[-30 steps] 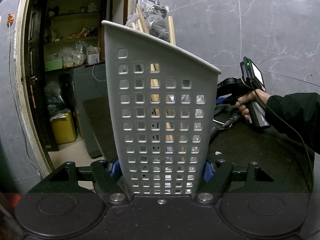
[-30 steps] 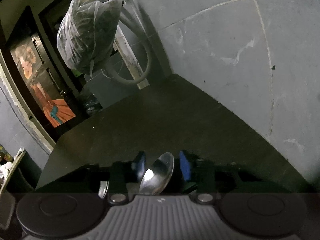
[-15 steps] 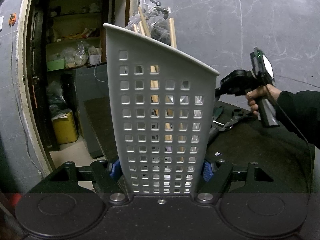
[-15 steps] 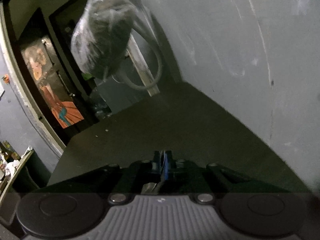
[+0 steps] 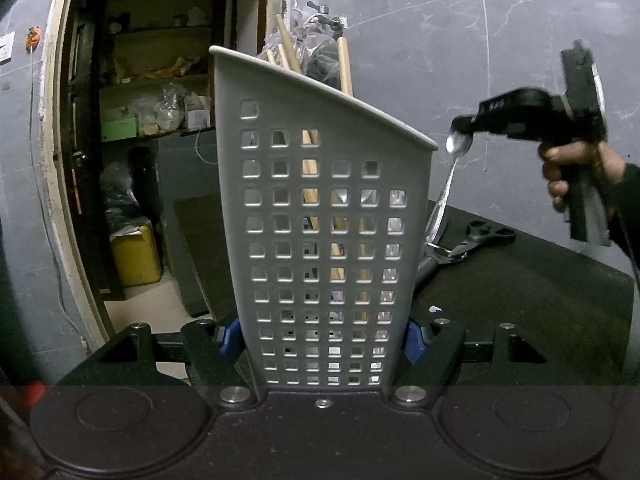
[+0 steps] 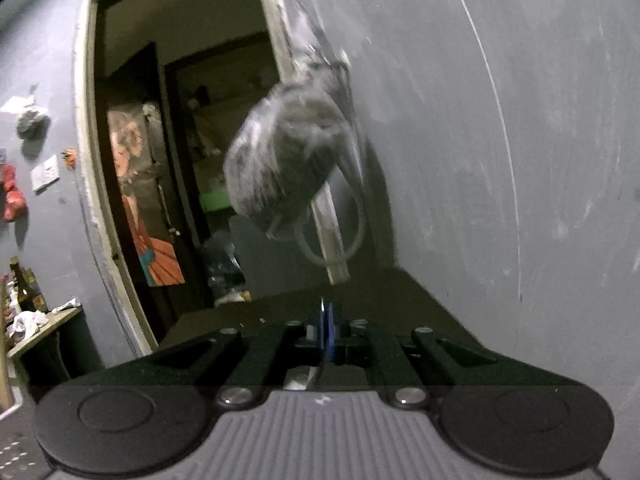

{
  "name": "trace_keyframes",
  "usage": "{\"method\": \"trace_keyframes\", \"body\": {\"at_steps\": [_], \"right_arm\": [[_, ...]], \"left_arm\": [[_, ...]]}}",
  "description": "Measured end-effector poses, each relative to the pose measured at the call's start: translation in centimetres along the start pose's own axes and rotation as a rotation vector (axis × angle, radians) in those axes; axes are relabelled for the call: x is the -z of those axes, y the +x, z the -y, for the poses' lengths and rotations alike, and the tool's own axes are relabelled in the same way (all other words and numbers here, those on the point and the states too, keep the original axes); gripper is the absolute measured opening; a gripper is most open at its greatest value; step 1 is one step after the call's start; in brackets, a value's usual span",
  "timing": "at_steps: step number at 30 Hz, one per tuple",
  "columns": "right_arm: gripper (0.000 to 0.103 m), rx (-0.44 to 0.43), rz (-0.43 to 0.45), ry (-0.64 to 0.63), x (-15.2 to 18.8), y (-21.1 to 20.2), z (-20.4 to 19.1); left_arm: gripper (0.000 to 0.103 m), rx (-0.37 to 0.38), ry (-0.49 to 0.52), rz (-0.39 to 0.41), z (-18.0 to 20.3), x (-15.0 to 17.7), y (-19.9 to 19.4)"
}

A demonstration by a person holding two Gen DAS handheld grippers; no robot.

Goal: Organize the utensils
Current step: 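Lift the spoon and carry it above the white caddy with the right tool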

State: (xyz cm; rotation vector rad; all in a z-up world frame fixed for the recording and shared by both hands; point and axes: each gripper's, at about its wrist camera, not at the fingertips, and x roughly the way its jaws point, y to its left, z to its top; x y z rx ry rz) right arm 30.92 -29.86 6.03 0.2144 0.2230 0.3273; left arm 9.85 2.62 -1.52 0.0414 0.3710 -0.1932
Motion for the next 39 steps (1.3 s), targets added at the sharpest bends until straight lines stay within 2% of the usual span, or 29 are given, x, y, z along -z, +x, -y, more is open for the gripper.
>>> {"method": "trace_keyframes", "body": {"at_steps": [8,12,24,34,39], "right_arm": [[0.003,-0.060,0.081,-0.004,-2.3,-4.2,-2.6],[0.003,-0.124,0.144,-0.011,-3.8,-6.5,-4.4],[0.003,-0.226,0.268,-0.053,-7.4,-10.9,-7.9],[0.003,-0.371,0.313,-0.059,-7.7,-12.0,-11.1],[0.003,-0.420,0.282,-0.066,-7.2,-11.5,-12.8]], "left_arm": [[0.075,-0.004,0.001,-0.003,0.2,0.0,0.0],[0.075,-0.007,0.003,-0.004,0.3,-0.1,0.0],[0.075,-0.006,0.002,-0.004,0.3,-0.1,0.0],[0.075,-0.005,0.001,-0.004,0.3,-0.1,0.0],[0.075,-0.005,0.001,-0.004,0.3,-0.1,0.0]]}}
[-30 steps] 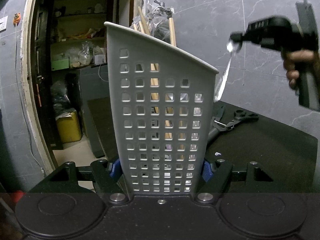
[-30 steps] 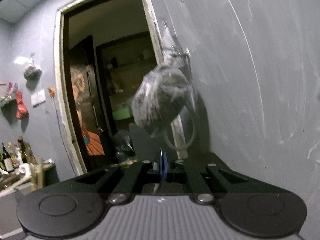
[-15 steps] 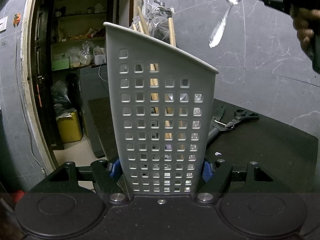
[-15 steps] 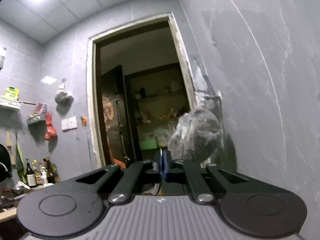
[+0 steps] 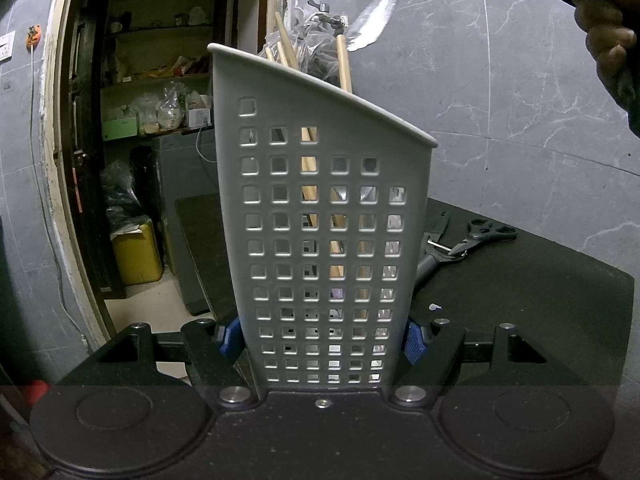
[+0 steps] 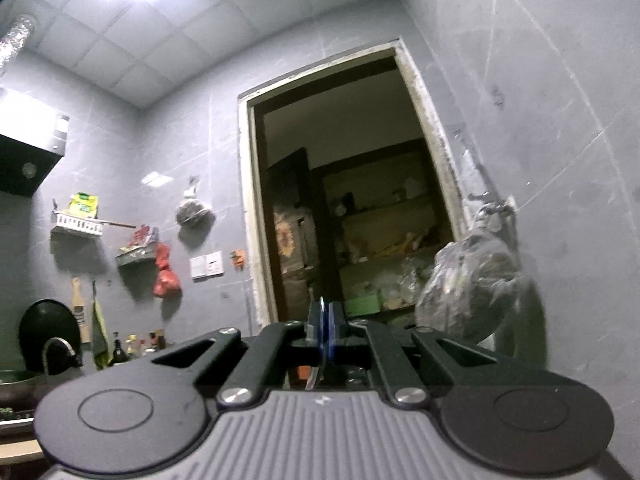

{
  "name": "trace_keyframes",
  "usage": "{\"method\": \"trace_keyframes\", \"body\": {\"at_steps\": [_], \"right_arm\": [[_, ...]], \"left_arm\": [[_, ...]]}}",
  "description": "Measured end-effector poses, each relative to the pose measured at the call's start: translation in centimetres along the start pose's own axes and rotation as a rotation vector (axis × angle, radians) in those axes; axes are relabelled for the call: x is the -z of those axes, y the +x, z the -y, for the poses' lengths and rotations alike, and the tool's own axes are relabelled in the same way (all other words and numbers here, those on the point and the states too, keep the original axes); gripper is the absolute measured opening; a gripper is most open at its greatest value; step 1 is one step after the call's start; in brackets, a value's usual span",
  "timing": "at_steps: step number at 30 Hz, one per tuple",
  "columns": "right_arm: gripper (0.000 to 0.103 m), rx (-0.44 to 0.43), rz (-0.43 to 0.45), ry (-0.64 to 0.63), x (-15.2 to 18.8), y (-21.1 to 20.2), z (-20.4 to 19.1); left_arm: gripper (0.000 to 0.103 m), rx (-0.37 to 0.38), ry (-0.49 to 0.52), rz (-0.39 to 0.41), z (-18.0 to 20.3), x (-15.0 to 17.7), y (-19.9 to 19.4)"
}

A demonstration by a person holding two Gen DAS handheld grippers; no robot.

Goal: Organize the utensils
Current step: 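Lift the spoon and carry it above the white caddy with the right tool, then open the right tool to drop the spoon into the caddy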

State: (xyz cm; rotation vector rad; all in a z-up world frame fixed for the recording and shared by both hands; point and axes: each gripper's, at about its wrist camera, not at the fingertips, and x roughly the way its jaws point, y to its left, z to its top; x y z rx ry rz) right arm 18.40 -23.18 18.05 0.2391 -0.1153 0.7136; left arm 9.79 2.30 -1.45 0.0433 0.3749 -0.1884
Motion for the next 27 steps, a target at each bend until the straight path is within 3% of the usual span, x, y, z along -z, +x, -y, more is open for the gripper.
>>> {"method": "trace_keyframes", "body": {"at_steps": [6,14,27], "right_arm": [[0.003,-0.033,-0.031,-0.007,1.0,1.1,-0.9],[0.003,-0.028,-0.089,-0.144,4.0,1.1,-3.0],[0.003,-0.102,-0.178,-0.283,7.5,0.9,-6.3]], "left_arm": [[0.075,0.002,-0.001,-0.001,0.1,0.0,0.0],[0.075,0.002,-0.001,-0.001,0.1,0.0,0.1],[0.075,0.005,-0.003,-0.005,0.0,0.2,0.1]]}}
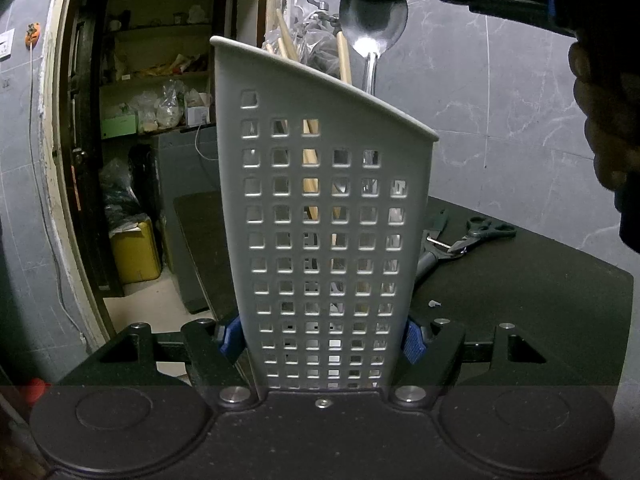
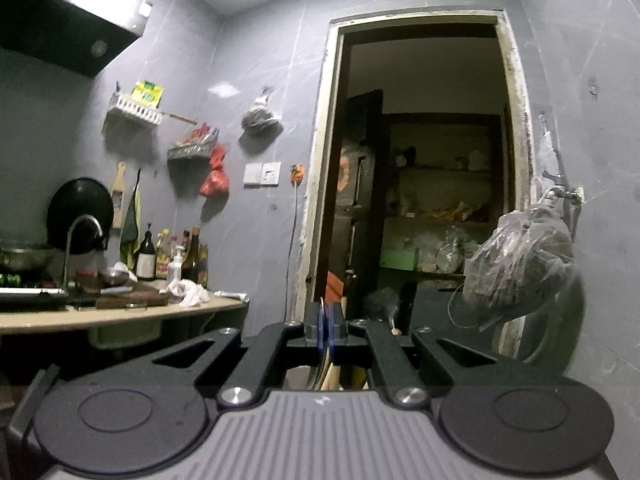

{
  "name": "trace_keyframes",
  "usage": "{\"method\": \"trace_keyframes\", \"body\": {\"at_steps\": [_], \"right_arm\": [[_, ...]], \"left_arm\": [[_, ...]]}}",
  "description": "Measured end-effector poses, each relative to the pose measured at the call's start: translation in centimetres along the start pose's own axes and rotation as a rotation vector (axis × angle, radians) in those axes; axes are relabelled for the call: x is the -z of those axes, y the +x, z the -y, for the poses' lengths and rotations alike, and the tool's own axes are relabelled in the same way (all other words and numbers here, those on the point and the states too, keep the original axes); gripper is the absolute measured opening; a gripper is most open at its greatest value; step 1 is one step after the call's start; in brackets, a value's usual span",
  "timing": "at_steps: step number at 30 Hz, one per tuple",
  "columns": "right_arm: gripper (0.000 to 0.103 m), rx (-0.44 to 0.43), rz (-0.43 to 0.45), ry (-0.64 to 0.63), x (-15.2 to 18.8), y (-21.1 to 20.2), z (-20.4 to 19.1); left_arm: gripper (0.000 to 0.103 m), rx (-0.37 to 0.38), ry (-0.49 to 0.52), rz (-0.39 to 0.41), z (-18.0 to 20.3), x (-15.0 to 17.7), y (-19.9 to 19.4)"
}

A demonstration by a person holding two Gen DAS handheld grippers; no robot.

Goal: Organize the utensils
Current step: 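Open the right tool to drop the spoon into the caddy, then move the open right tool back down to the utensils on the table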

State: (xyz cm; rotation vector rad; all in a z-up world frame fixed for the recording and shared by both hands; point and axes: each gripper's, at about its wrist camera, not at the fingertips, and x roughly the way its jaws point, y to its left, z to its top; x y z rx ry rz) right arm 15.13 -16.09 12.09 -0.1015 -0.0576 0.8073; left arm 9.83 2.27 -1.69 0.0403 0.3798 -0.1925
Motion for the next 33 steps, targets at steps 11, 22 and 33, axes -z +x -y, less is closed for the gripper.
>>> {"method": "trace_keyframes", "body": {"at_steps": [11,22,33], "right_arm": [[0.003,-0.007,-0.045,-0.026,1.3,0.2,-0.7],[0.005,-0.013,-0.090,-0.015,2.3,0.4,-0.3],[0.076,0.038,-0.041,0.035,2.4,-1.2,1.4]], "left_arm": [[0.075,0.000,0.001,0.000,0.0,0.0,0.0],[0.075,0.002,0.002,-0.002,-0.1,0.1,0.1],[0.075,0.001,0.005,-0.004,-0.1,0.1,0.2]]}}
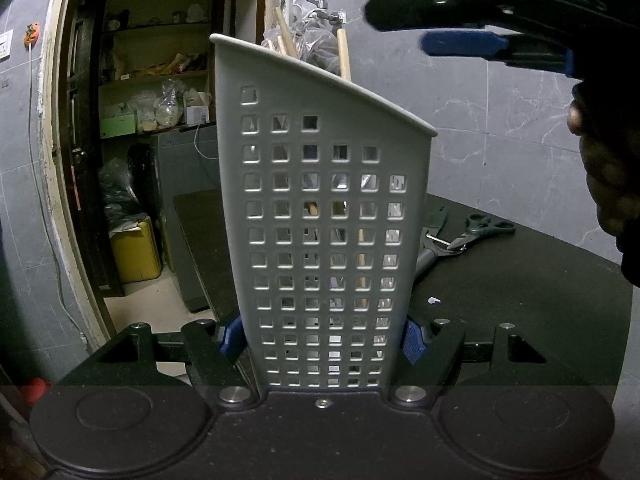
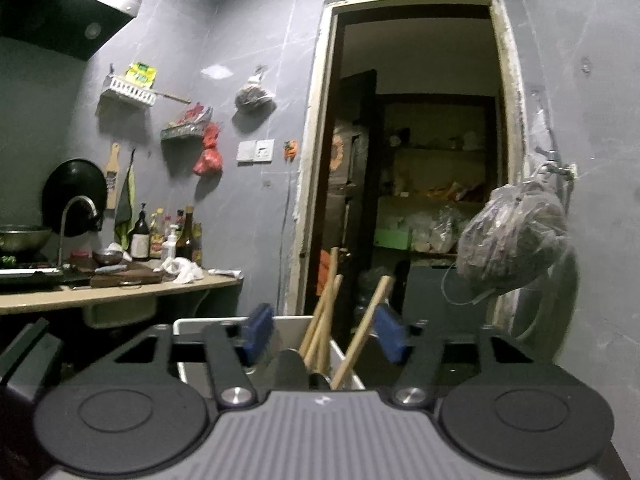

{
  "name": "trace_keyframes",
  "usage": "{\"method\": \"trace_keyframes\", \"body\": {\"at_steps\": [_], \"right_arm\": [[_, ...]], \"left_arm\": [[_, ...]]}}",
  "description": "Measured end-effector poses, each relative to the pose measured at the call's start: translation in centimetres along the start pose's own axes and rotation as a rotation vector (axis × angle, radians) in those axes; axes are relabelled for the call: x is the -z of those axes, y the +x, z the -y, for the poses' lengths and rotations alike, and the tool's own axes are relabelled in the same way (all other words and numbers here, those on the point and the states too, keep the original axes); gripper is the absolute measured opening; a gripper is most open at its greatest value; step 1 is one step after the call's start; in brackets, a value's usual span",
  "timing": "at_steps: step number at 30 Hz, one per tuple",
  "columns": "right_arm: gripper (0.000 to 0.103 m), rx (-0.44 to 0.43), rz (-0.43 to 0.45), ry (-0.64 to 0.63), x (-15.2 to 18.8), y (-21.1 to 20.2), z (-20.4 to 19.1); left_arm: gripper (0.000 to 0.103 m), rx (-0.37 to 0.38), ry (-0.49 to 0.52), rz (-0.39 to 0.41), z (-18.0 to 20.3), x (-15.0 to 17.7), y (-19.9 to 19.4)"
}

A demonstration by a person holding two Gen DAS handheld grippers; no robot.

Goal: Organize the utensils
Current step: 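Move the open right tool back down to the utensils on the table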

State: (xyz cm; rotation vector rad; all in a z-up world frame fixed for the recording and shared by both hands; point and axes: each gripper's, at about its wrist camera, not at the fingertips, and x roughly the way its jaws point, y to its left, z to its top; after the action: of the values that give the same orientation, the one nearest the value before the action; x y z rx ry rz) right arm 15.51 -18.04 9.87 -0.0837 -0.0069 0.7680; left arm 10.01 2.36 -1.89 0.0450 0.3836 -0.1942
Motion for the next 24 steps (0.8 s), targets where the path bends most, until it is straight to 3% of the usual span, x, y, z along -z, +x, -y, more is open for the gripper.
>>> {"method": "trace_keyframes", "body": {"at_steps": [5,16,24], "right_arm": [[0.102,0.050,0.024,0.029,0.4,-1.0,1.2],[0.103,0.189,-0.013,0.082,2.9,-2.0,3.7],[0.103,0.284,-0.112,0.151,6.5,-2.4,4.8]], "left_arm": [[0.075,-0.001,0.000,-0.001,0.0,-0.1,0.0],[0.075,-0.008,0.002,-0.004,0.2,-0.2,-0.1],[0.075,-0.010,0.003,-0.006,0.1,-0.3,-0.1]]}}
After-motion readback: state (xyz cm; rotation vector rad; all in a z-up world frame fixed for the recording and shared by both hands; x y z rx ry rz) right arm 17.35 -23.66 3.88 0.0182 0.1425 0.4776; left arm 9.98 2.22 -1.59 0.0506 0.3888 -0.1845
